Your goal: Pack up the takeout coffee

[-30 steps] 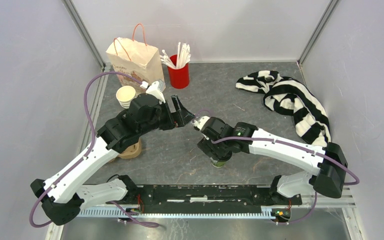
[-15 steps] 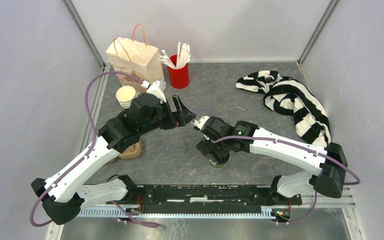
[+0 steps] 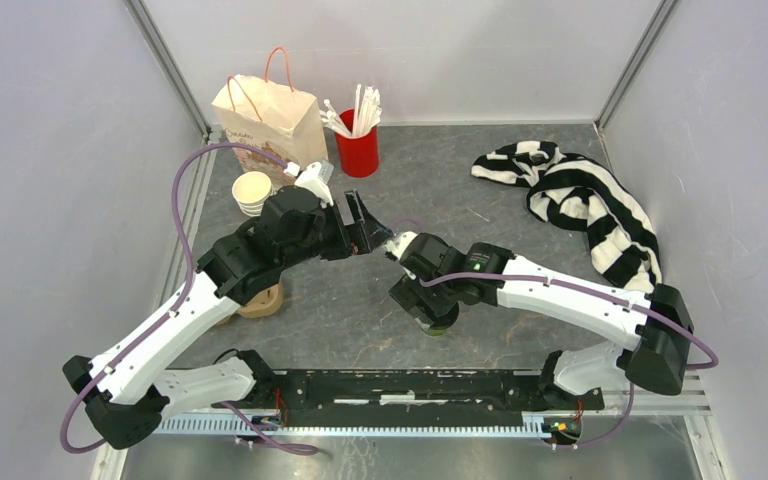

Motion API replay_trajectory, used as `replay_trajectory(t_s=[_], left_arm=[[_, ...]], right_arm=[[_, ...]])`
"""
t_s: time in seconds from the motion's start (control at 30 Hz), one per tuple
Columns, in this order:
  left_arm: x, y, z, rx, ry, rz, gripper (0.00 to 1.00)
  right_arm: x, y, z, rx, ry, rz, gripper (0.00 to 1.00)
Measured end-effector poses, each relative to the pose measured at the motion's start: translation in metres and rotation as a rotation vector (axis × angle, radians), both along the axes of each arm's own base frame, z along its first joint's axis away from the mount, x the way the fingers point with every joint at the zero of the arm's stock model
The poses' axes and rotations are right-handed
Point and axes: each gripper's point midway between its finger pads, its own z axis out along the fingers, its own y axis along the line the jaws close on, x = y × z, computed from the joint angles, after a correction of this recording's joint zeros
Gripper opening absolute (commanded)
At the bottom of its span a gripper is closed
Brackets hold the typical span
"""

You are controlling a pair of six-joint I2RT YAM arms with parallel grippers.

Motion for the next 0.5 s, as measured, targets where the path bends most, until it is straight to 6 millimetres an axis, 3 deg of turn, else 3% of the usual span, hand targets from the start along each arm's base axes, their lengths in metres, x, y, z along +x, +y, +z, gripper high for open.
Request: replay_trajectory(t_s=[0.3,0.5], left_arm=[[-0.0006,0.0005,-0.0012,0.004,0.004,0.0,0.94],[-0.0011,0.0009,-0.0021,0.007,0.007,-0.001,0.94]], right_arm=[[0.0021,0.0018,-0.0037,-0.003,-0.005,0.003,0.84],[0.0049,0.0019,-0.0047,-0.003,-0.018,0.0,0.9]])
